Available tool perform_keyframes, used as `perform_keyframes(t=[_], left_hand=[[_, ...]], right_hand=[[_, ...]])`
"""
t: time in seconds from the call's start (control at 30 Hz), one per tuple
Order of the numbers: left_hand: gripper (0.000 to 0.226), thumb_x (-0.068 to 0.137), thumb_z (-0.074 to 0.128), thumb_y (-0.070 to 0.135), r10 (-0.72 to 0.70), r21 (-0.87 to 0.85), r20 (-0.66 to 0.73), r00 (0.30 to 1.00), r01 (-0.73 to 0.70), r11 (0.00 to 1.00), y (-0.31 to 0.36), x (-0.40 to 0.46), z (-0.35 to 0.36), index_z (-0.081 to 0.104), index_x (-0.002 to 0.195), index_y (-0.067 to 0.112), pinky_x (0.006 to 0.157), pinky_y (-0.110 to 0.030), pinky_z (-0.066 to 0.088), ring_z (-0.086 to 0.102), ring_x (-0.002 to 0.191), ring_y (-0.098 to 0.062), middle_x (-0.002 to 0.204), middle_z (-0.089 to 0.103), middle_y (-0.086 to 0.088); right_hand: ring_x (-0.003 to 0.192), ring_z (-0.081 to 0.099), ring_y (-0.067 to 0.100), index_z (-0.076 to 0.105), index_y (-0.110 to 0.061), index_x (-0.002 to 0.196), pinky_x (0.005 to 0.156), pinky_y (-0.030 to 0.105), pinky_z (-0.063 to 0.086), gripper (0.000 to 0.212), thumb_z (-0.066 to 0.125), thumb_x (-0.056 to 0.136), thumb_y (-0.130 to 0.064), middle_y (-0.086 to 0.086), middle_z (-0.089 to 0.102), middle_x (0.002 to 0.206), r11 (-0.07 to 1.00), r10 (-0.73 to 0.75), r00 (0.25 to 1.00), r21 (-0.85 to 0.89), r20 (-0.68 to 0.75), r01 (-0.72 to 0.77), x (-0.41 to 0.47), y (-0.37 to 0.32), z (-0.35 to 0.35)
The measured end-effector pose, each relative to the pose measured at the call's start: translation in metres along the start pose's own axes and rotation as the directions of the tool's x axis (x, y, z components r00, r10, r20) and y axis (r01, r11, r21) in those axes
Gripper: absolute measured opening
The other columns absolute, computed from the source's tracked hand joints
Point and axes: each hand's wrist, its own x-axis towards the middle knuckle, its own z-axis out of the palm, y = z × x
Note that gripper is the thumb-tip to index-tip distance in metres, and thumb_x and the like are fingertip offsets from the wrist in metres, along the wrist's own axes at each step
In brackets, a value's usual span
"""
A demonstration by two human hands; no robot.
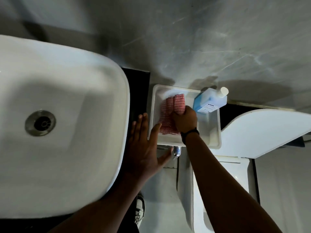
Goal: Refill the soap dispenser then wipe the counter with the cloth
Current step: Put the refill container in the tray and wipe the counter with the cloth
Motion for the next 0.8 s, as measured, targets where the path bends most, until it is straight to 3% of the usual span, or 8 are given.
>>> perform_keyframes(t=[0.13, 0.23, 0.3, 0.43, 0.6, 0.7, 0.8], left_hand=[[0.068, 0.101, 0.057, 0.056, 0.049, -0.232, -0.029, 0.998, -0.054, 0.971, 0.001, -0.02, -0.021, 0.062, 0.147, 0.006, 0.131, -0.056, 0.03, 0.04, 0.158, -0.039, 0.165, 0.047, -0.022], [0.059, 0.099, 0.069, 0.04, 0.19, -0.309, -0.089, 0.978, -0.209, 0.928, -0.008, -0.079, -0.042, 0.061, 0.148, 0.008, 0.133, -0.04, 0.028, 0.045, 0.155, -0.031, 0.162, 0.051, -0.012], [0.06, 0.099, 0.069, 0.042, 0.197, -0.307, -0.075, 0.978, -0.211, 0.928, -0.025, -0.139, -0.062, 0.059, 0.151, 0.014, 0.132, -0.033, 0.028, 0.042, 0.158, -0.025, 0.163, 0.051, -0.006], [0.06, 0.097, 0.07, 0.047, 0.108, -0.247, -0.042, 0.993, -0.115, 0.962, -0.079, -0.236, -0.099, 0.062, 0.148, 0.017, 0.129, -0.044, 0.038, 0.044, 0.157, -0.023, 0.161, 0.055, -0.005], [0.071, 0.097, 0.062, 0.059, -0.162, -0.107, -0.022, 0.986, 0.159, 0.981, -0.168, -0.278, -0.141, 0.059, 0.151, 0.012, 0.136, -0.038, 0.02, 0.039, 0.159, -0.03, 0.162, 0.052, -0.01], [0.091, 0.091, 0.063, 0.064, -0.27, -0.044, -0.03, 0.963, 0.268, 0.962, -0.212, -0.275, -0.152, 0.047, 0.16, 0.008, 0.137, -0.043, 0.012, 0.029, 0.163, -0.037, 0.17, 0.04, -0.016], [0.103, 0.088, 0.06, 0.072, -0.297, 0.023, -0.016, 0.955, 0.297, 0.955, -0.242, -0.27, -0.155, 0.039, 0.165, 0.006, 0.134, -0.055, 0.021, 0.024, 0.164, -0.041, 0.175, 0.031, -0.019]], right_hand=[[0.097, 0.075, 0.037, 0.073, -0.002, 0.11, 0.088, 0.055, 0.061, 0.022, 0.077, 0.09, -0.012, 0.016, 0.078, 0.104, 0.967, -0.051, 0.999, 0.251, 0.004, 0.048, -0.069, -0.019, -0.048], [0.098, 0.078, 0.028, 0.073, -0.009, 0.114, 0.082, 0.044, 0.065, 0.021, 0.075, 0.093, -0.013, 0.009, 0.08, 0.106, 0.924, -0.093, 0.994, 0.378, 0.063, 0.062, -0.142, -0.029, -0.079], [0.093, 0.079, 0.024, 0.074, -0.02, 0.109, 0.071, 0.035, 0.065, 0.016, 0.077, 0.093, -0.02, 0.003, 0.08, 0.103, 0.931, -0.087, 0.991, 0.362, 0.099, 0.046, -0.2, -0.03, -0.081], [0.095, 0.078, 0.016, 0.073, -0.032, 0.116, 0.073, 0.034, 0.065, 0.028, 0.08, 0.09, -0.029, -0.006, 0.08, 0.108, 0.95, -0.071, 0.968, 0.312, 0.24, -0.008, -0.296, -0.021, -0.045], [0.099, 0.077, 0.018, 0.072, -0.028, 0.12, 0.081, 0.043, 0.065, 0.034, 0.083, 0.087, -0.03, -0.004, 0.079, 0.109, 0.952, -0.016, 0.932, 0.291, 0.361, -0.096, -0.351, -0.01, 0.039], [0.095, 0.075, 0.017, 0.07, -0.025, 0.113, 0.078, 0.04, 0.065, 0.029, 0.083, 0.087, -0.025, -0.004, 0.077, 0.103, 0.964, 0.011, 0.952, 0.248, 0.305, -0.091, -0.357, -0.001, 0.07], [0.091, 0.071, 0.023, 0.059, -0.025, 0.104, 0.068, 0.031, 0.058, 0.034, 0.086, 0.082, -0.023, -0.009, 0.069, 0.096, 0.994, -0.044, 0.99, 0.107, 0.135, 0.03, -0.36, 0.004, 0.085]])
